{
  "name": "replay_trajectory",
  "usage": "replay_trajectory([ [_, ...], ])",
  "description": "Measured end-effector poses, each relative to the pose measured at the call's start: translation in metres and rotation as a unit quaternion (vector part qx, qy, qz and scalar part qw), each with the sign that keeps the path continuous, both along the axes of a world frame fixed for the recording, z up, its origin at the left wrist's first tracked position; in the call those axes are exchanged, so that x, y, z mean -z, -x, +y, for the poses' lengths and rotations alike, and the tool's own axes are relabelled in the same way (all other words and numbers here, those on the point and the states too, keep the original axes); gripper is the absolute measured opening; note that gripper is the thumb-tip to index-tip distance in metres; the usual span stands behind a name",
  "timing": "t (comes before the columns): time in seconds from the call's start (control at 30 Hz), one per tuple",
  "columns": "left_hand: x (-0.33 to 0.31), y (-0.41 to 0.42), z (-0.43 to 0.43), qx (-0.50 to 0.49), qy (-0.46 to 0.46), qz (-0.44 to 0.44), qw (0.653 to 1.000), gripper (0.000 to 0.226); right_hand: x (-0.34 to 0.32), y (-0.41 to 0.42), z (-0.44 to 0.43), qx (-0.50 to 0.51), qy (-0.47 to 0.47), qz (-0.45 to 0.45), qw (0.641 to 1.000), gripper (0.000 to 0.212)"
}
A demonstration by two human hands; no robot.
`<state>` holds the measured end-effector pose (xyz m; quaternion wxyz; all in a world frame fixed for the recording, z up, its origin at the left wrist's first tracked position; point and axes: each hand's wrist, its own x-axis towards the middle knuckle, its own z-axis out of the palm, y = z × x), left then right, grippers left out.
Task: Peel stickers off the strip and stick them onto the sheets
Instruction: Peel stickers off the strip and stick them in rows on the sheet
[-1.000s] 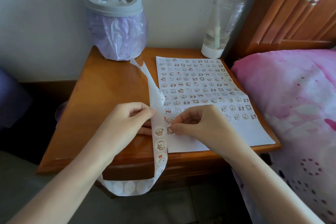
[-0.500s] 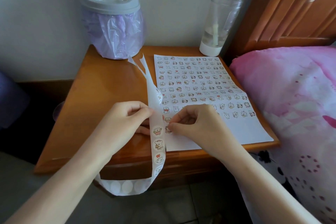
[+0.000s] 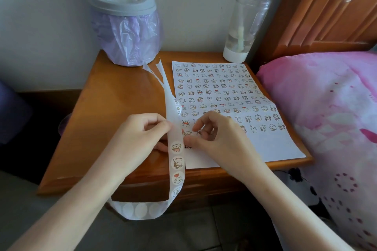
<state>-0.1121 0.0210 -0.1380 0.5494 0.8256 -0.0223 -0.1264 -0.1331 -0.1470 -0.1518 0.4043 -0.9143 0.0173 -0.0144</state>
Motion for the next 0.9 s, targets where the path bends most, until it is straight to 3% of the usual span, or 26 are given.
replay_trajectory([
  [0.2, -0.001, 0.002, 0.0, -0.001, -0.01, -0.004, 1.0, 0.021, 0.002, 0.0, -0.004, -0.005, 0.004, -0.008, 1.0, 0.008],
  [0.33, -0.002, 0.002, -0.001, -0.003, -0.007, -0.008, 1.0, 0.022, 0.001, 0.002, -0.002, -0.033, 0.002, -0.002, 0.999, 0.019],
  [0.43, -0.001, 0.002, 0.0, -0.001, -0.003, -0.001, 1.0, 0.023, 0.001, 0.003, -0.004, -0.034, 0.012, -0.001, 0.999, 0.011],
  [0.6, -0.008, 0.002, 0.002, -0.026, 0.071, 0.038, 0.996, 0.021, -0.006, 0.007, 0.001, -0.044, -0.094, -0.039, 0.994, 0.005],
  [0.7, -0.012, 0.003, 0.006, -0.051, 0.069, -0.008, 0.996, 0.021, -0.014, 0.016, 0.008, -0.082, -0.163, -0.064, 0.981, 0.002],
  [0.9, -0.014, 0.008, 0.002, -0.053, 0.072, -0.053, 0.995, 0.02, -0.019, 0.021, 0.011, -0.078, -0.195, -0.091, 0.973, 0.015],
])
